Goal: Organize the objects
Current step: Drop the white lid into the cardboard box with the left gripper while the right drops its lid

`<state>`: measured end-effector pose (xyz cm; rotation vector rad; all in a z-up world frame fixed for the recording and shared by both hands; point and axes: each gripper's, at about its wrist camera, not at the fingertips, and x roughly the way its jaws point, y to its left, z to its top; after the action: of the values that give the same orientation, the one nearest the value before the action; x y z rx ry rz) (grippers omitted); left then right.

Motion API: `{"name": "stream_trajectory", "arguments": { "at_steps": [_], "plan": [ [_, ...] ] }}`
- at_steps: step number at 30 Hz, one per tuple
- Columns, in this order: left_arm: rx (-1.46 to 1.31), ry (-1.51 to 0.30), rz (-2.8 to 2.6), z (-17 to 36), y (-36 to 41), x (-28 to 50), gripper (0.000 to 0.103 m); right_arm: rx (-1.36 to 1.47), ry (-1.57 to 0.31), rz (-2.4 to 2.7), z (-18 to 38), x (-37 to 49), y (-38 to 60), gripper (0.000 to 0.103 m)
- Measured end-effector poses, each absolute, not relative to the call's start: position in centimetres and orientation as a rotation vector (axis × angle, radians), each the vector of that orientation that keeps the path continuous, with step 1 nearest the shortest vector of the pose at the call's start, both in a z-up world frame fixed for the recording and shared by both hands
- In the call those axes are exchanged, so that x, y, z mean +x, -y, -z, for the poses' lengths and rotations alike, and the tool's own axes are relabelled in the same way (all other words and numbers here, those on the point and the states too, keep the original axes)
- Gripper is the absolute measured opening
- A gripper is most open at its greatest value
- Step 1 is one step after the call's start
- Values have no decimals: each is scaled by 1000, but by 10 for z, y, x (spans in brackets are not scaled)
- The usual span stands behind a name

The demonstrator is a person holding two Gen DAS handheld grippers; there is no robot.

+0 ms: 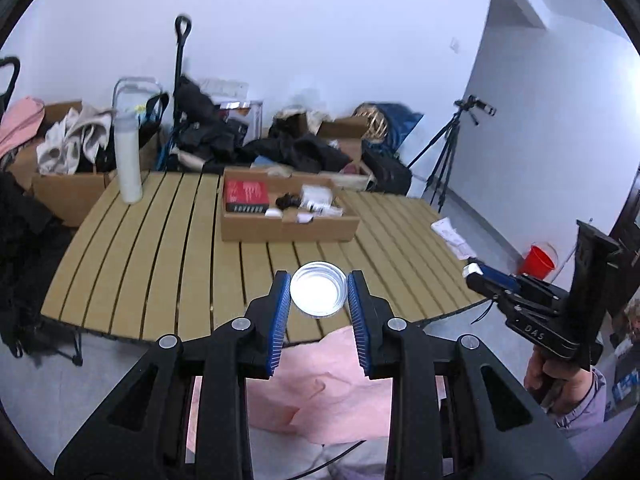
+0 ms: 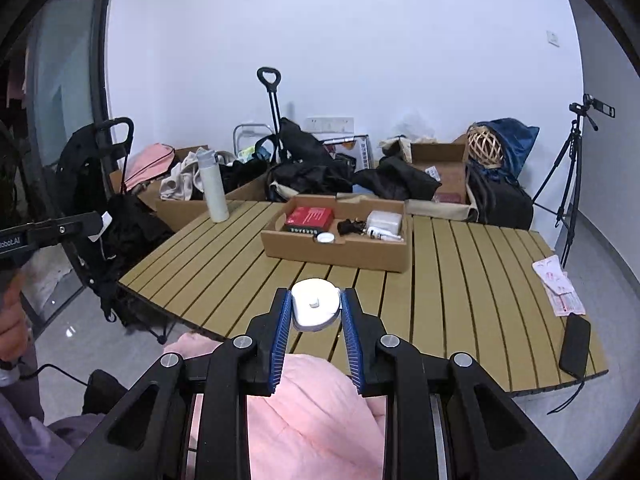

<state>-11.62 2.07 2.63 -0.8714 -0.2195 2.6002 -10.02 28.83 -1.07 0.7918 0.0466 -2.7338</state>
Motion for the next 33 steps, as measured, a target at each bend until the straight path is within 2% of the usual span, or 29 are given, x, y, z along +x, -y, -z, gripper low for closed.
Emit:
{"name": "stream_trajectory", "arguments": {
  "at_steps": [8, 16, 20, 24, 25, 28, 29, 31, 32, 33],
  "plan": [
    [-988, 245, -2595, 10, -27, -192, 25, 927, -44, 2654, 47, -157, -282, 28],
    [-1055, 228, -2530, 26, -67, -373, 25, 1065, 188, 2573, 74, -333, -292, 28],
    [-1169, 179, -2516, 47, -94, -478, 25, 1131, 227, 2571, 88, -426, -283, 28],
    [-1308, 121, -2487, 92, -119, -560, 26, 1251, 213, 2545, 122, -498, -267, 28],
    [-1335, 97, -2494, 103, -123, -572, 27, 1280, 192, 2546, 131, -511, -263, 28],
    [-1327, 124, -2465, 126, -125, -593, 58, 1381, 193, 2471, 159, -546, -256, 29],
    [-1331, 144, -2467, 132, -123, -597, 60, 1405, 198, 2481, 167, -554, -256, 32],
    [-1352, 162, -2451, 137, -119, -599, 60, 1421, 197, 2507, 171, -560, -257, 52],
    [-1356, 173, -2440, 136, -116, -598, 60, 1422, 217, 2506, 172, -561, -259, 70],
    [-1357, 178, -2439, 132, -112, -597, 61, 1405, 251, 2498, 170, -559, -262, 74]
  ]
}}
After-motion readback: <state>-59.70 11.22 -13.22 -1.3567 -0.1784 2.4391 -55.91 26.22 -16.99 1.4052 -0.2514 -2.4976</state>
